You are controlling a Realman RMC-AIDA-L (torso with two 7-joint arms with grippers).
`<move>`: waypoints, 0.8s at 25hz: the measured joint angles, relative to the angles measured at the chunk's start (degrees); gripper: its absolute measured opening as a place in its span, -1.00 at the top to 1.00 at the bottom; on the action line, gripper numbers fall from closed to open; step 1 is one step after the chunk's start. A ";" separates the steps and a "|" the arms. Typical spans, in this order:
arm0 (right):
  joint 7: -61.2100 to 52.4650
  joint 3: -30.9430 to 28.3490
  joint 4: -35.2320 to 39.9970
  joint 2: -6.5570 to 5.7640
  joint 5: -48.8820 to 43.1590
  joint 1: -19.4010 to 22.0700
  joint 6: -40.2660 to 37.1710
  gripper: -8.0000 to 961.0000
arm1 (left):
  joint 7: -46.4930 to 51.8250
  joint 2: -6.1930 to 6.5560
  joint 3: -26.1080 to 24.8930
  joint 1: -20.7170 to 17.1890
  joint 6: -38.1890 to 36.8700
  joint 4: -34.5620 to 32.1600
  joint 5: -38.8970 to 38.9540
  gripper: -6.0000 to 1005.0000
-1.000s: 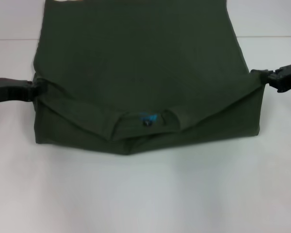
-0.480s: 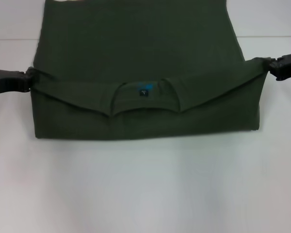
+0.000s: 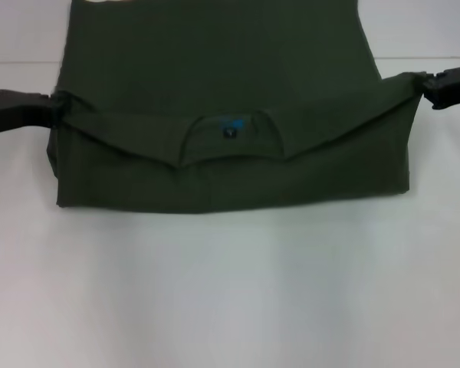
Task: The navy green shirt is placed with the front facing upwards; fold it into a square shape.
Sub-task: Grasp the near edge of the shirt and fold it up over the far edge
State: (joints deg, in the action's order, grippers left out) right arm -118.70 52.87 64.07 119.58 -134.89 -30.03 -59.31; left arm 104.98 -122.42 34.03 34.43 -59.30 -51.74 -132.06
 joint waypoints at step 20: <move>1.32 0.43 -7.19 -0.31 -0.55 -4.08 9.76 0.94 | -0.14 -0.56 3.80 2.57 10.63 3.13 -0.02 0.88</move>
State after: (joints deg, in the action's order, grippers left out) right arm -117.38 53.30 56.89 119.27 -135.43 -34.10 -49.56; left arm 104.84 -122.99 37.83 37.00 -48.67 -48.61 -132.08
